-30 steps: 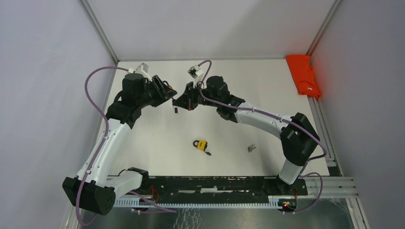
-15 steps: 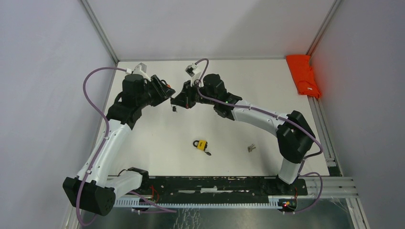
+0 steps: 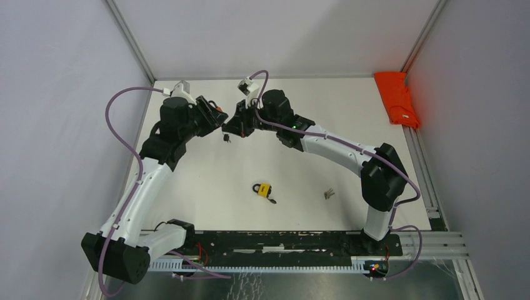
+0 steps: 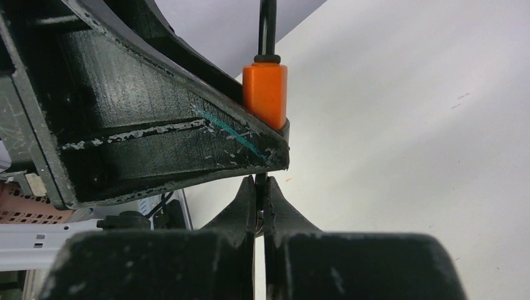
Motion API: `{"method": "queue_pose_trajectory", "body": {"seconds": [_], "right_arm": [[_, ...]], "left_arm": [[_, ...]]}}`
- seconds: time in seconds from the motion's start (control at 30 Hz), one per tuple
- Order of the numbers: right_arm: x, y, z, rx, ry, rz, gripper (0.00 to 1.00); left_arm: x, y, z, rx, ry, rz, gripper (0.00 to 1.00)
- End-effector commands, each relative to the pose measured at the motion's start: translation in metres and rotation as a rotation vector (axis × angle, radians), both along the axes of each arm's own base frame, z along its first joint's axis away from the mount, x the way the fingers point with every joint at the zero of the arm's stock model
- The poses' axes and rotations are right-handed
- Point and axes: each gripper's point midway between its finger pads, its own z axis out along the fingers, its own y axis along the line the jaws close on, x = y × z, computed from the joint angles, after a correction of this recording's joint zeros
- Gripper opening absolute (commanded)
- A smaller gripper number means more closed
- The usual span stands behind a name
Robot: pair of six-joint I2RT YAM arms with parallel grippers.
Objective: Unlock with the key
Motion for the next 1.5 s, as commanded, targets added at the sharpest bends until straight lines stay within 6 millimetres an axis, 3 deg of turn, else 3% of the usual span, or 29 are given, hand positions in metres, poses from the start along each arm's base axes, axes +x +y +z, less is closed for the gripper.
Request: {"method": "queue_pose_trajectory", "body": {"seconds": [0.0,0.33,0.47,0.63,0.87,1.03,1.23,1.43,1.47], "right_arm": [[0.026,0.001,0.099,0.221,-0.259,-0.09,0.0],[0.035,0.0,0.12,0.241,-0.326,-0.124,0.0],[0.032,-0.008,0.11,0.243,-0.317,-0.128,0.0],[0.015,-0.031,0.096,0.428,-0.182,-0.036,0.0],[-0.019,-0.063,0.103,0.795,0.003,0.198,0.0],[-0.033,-0.08,0.103,0.957,0.097,0.311,0.0],[-0.042,-0.093,0.097,1.041,0.168,0.374,0.0],[-0.044,-0.098,0.083,0.981,0.169,0.35,0.0],[-0.043,-0.101,0.081,0.969,0.168,0.34,0.05]], "left_arm": [[-0.039,-0.044,-0.022,-0.039,0.117,-0.21,0.02],[-0.044,-0.067,-0.026,-0.037,0.121,-0.25,0.02],[-0.044,-0.067,-0.023,-0.033,0.099,-0.248,0.02],[-0.043,-0.069,-0.012,-0.045,0.027,-0.267,0.02],[-0.043,-0.08,-0.005,-0.086,-0.068,-0.329,0.02],[-0.044,-0.084,0.0,-0.1,-0.126,-0.362,0.02],[-0.048,-0.091,0.006,-0.13,-0.184,-0.414,0.02],[-0.048,-0.092,0.003,-0.129,-0.221,-0.431,0.02],[-0.047,-0.093,0.001,-0.122,-0.219,-0.431,0.02]]}}
